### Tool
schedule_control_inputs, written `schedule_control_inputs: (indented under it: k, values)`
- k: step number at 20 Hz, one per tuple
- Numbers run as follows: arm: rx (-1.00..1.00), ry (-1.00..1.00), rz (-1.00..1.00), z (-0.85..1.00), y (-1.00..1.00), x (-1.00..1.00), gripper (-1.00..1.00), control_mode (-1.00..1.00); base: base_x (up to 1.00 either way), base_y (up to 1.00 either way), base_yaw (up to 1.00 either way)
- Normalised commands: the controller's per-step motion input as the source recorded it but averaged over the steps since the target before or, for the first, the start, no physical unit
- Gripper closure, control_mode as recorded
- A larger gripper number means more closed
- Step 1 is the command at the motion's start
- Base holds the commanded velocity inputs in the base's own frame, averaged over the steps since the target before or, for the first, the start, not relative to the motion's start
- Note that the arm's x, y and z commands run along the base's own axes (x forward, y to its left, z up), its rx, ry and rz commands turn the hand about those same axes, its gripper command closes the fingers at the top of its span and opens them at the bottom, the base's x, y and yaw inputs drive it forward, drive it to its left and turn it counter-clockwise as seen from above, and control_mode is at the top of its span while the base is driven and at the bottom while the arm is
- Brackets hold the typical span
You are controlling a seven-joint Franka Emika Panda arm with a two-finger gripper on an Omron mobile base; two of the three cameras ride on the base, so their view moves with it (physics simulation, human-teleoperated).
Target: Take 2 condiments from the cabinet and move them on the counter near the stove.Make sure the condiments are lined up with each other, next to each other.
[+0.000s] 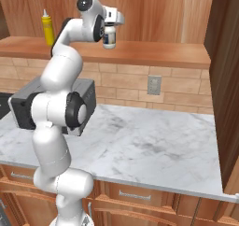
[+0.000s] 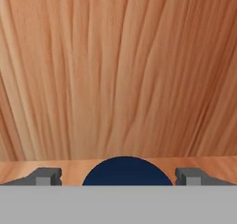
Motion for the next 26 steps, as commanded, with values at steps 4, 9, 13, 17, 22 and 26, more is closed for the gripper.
schedule_control_inputs:
  k: [4,9,13,17,22,26]
  values:
    - [0.0,0.0,0.0,-0.01,-0.03,0.12,1.0,-1.0,0.0,0.0,0.0]
    - [-0.01,0.0,0.0,-0.01,0.0,-0.04,1.0,-1.0,0.0,0.0,0.0]
    - [0.0,-0.07,0.0,0.0,0.0,-0.53,1.0,-1.0,0.0,0.0,0.0]
    - [0.0,-0.15,0.0,-0.03,0.0,-0.78,1.0,-1.0,0.0,0.0,0.0]
    - [0.0,-0.19,0.0,0.0,0.0,-0.96,1.0,-1.0,0.0,0.0,0.0]
    - [0.0,-0.1,0.0,0.0,0.0,-1.0,1.0,-1.0,0.0,0.0,0.0]
